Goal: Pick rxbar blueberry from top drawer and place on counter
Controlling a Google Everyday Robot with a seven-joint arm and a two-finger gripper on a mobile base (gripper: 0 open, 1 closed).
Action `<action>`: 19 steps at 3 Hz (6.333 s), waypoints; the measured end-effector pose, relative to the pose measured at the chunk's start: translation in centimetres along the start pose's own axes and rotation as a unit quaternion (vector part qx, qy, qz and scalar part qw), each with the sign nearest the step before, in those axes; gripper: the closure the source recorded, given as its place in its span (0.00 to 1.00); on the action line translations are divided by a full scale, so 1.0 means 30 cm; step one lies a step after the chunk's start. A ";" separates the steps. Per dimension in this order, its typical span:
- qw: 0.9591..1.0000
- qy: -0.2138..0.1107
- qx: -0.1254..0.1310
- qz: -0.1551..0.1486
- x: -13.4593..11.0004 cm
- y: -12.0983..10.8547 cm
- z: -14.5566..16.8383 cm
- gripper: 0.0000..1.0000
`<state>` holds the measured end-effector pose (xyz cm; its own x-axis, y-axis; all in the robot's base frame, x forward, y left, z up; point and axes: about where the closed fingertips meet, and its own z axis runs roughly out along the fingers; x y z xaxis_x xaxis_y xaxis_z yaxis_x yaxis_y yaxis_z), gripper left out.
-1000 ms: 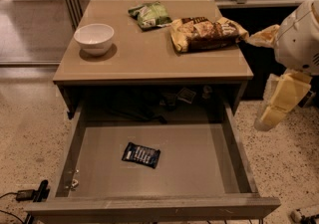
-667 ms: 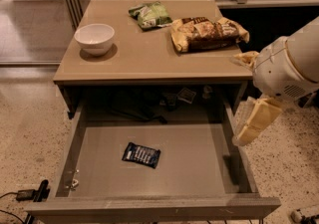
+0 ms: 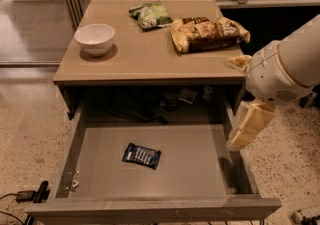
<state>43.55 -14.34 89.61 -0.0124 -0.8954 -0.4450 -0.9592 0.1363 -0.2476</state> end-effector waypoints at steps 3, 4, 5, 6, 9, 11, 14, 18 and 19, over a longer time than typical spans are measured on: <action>0.995 -0.075 -0.019 0.067 -0.028 0.046 0.377 0.00; 0.992 -0.086 -0.010 0.096 -0.006 0.039 0.468 0.00; 0.991 -0.086 -0.013 0.103 -0.002 0.050 0.553 0.00; 0.994 -0.077 -0.043 0.061 -0.065 0.104 0.675 0.00; 0.993 -0.089 -0.048 0.055 -0.160 0.126 0.791 0.00; 0.991 -0.084 -0.056 0.087 -0.128 0.113 0.964 0.00; 0.987 -0.092 -0.087 0.096 -0.163 0.134 1.157 0.00; 0.986 -0.077 -0.080 0.120 -0.112 0.194 1.206 0.46; 0.986 -0.077 -0.080 0.120 -0.112 0.194 1.206 0.70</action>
Offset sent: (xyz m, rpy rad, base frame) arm 0.0236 0.0702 -0.1157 0.2107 0.0879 -0.0423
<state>48.23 4.80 58.54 -0.2138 -0.7685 -0.6031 -0.9663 0.2568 0.0152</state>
